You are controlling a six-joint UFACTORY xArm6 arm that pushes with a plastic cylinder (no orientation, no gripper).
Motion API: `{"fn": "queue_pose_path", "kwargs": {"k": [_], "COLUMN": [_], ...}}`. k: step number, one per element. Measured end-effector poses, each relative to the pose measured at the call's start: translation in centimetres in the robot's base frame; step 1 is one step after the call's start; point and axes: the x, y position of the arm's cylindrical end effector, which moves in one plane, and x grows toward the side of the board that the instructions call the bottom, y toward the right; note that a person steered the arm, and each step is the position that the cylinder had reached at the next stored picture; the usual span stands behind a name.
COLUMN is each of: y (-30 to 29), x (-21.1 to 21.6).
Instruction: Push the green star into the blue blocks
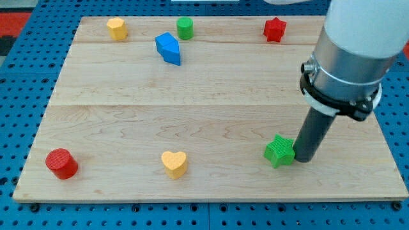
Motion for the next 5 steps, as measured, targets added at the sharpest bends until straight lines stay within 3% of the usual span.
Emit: {"fn": "queue_pose_path", "kwargs": {"k": [3,5], "y": [-0.5,-4.1], "x": [-0.1,-0.6]}}
